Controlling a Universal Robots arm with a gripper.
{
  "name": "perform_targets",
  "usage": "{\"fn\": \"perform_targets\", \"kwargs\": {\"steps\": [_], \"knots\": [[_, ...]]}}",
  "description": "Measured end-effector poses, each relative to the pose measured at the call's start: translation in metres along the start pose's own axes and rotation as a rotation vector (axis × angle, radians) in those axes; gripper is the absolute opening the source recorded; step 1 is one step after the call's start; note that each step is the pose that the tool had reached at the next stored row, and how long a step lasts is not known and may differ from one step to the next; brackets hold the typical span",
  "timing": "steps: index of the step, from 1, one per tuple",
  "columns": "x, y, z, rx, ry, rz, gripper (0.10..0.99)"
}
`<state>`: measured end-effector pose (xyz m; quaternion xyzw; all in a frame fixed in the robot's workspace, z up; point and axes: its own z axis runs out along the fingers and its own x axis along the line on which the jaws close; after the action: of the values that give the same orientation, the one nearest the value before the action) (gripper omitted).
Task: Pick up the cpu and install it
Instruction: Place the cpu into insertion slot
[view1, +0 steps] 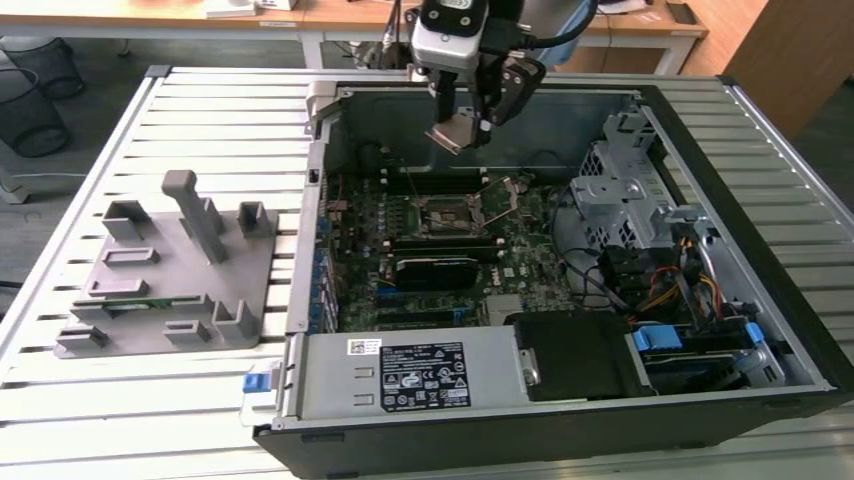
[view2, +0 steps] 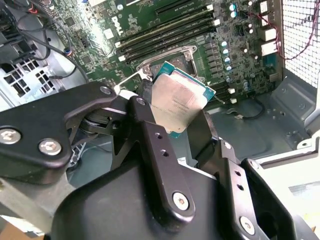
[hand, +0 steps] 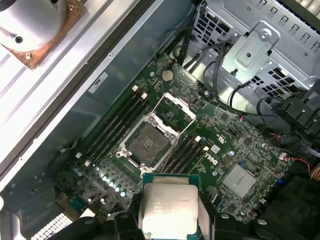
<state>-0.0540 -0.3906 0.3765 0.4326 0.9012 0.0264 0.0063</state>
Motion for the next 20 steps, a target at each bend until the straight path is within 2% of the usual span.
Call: {"fn": "perform_targets", "kwargs": {"steps": [9, 20], "knots": [[0.0014, 0.0009, 0.0003, -0.001, -0.0021, 0.031, 0.529], [0.0057, 0.0045, 0.0011, -0.003, -0.0077, 0.122, 0.529]]}}
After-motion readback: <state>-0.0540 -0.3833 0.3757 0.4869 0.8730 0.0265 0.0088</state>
